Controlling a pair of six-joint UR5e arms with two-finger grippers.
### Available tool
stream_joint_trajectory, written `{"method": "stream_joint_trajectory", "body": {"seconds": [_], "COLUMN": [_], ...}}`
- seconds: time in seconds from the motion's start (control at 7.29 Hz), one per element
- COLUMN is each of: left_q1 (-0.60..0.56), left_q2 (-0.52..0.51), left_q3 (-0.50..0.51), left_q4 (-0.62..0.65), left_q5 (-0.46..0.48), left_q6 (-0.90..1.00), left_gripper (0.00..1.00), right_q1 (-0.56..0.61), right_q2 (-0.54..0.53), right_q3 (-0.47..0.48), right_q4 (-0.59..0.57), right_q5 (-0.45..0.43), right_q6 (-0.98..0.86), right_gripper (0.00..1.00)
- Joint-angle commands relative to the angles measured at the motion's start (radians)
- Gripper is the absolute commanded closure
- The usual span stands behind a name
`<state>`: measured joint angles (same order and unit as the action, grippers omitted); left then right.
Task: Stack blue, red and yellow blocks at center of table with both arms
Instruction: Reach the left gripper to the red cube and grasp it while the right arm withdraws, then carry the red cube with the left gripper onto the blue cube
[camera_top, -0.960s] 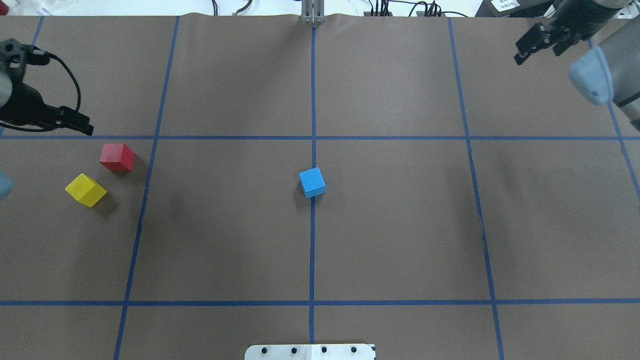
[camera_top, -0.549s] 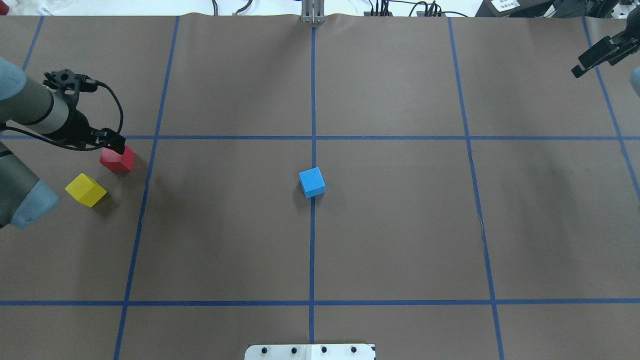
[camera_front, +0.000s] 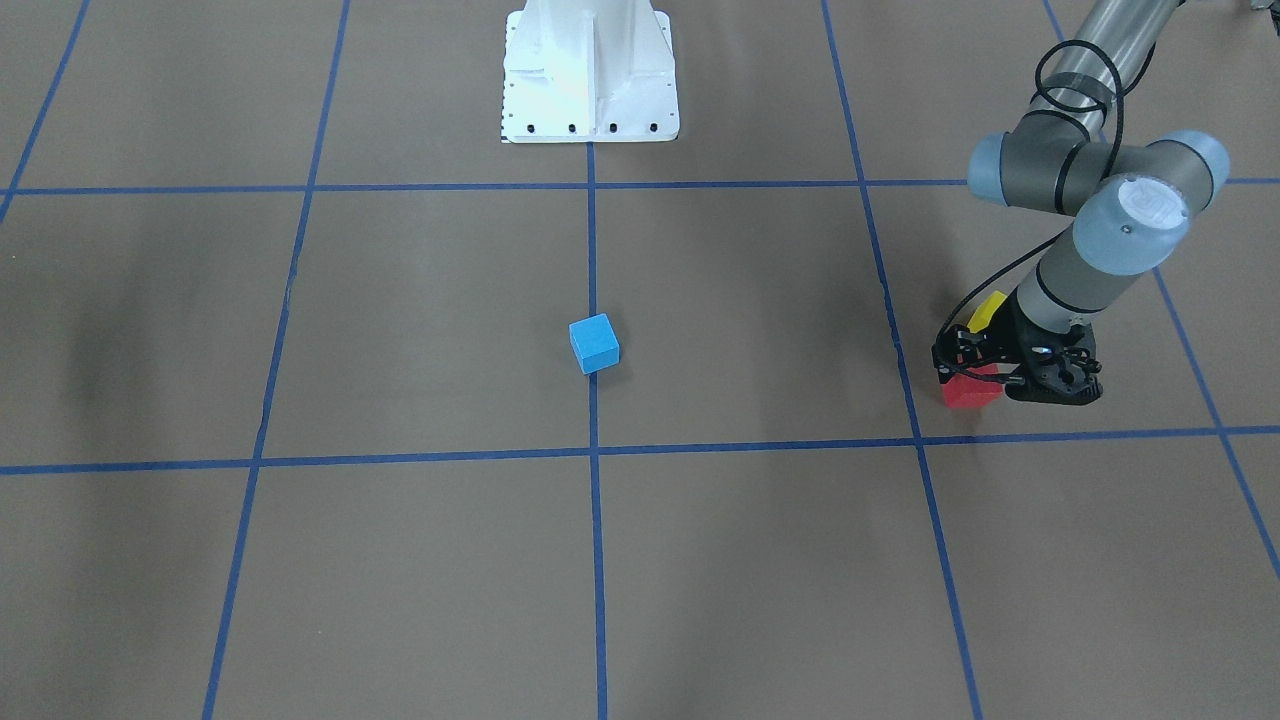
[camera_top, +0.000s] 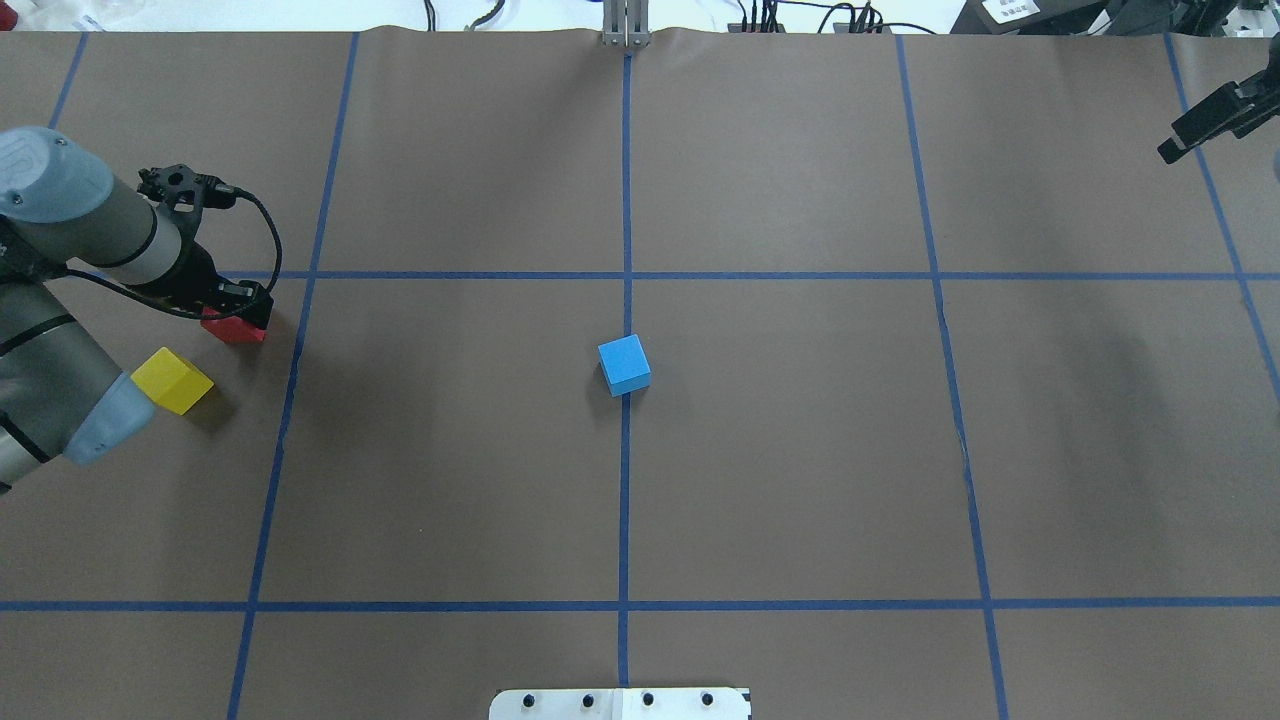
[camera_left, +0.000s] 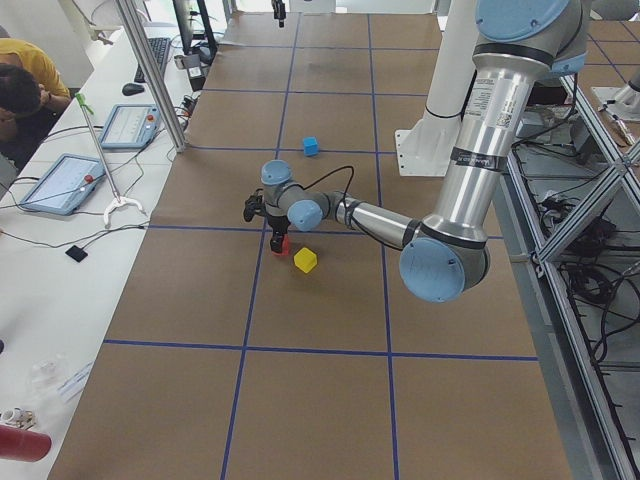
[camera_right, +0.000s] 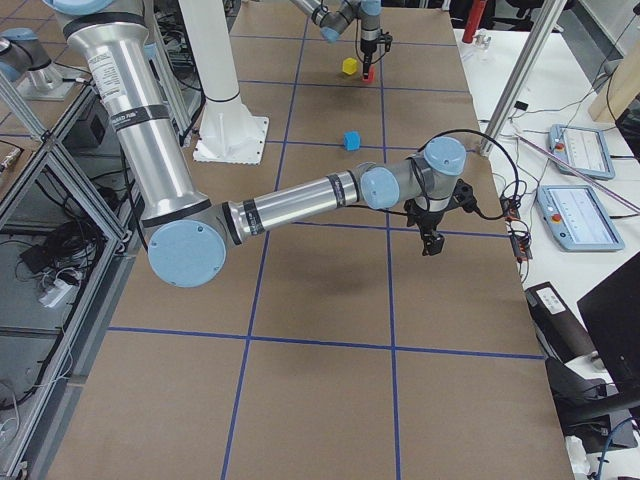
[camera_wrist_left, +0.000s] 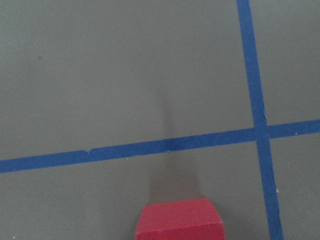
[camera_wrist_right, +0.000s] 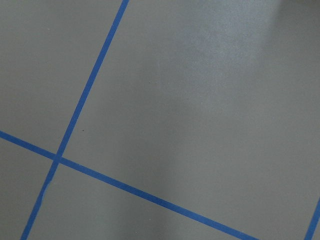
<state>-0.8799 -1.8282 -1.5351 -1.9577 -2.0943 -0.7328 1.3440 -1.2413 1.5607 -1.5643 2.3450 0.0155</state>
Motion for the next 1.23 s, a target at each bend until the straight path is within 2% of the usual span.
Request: {"method": "stream_joint_trajectory", "body": {"seconds": [0.0,0.14,0.27,0.41,0.69,0.82,0.96,1.1], "left_q1": [0.004,-0.004,-0.008,-0.008,0.031,0.115,0.171,0.221], "left_q2": [0.0,-0.02,-0.12,-0.219,-0.357,-0.434,-0.535,-0.605], "left_q3": [-0.046,-0.101,-0.156,-0.184,-0.171,-0.139,-0.073,-0.001], "left_q4": [0.016,0.104,0.301,0.445,0.488,0.488,0.488,0.484], "left_q5": [-0.018,-0.058,-0.053,-0.05,-0.049,-0.032,0.041,0.06], "left_q6": [0.003,0.003,-0.002,-0.02,-0.228,-0.396,-0.544,-0.679], "left_gripper": [1.0,1.0,1.0,1.0,1.0,1.0,1.0,1.0], "right_q1": [0.0,0.001,0.004,0.021,0.088,0.115,0.119,0.119], "right_q2": [-0.004,-0.027,-0.052,-0.094,-0.153,-0.173,-0.176,-0.176], "right_q3": [-0.001,-0.001,-0.002,-0.002,-0.001,-0.001,-0.001,-0.001], "right_q4": [0.001,0.001,0.001,0.004,0.006,0.006,0.006,0.006], "right_q5": [-0.001,0.002,-0.001,-0.003,-0.003,0.0,0.007,0.007], "right_q6": [0.0,0.001,0.001,-0.006,-0.141,-0.172,-0.175,-0.175], "right_gripper": [0.0,0.0,0.0,0.0,0.0,0.0,0.0,0.0]}}
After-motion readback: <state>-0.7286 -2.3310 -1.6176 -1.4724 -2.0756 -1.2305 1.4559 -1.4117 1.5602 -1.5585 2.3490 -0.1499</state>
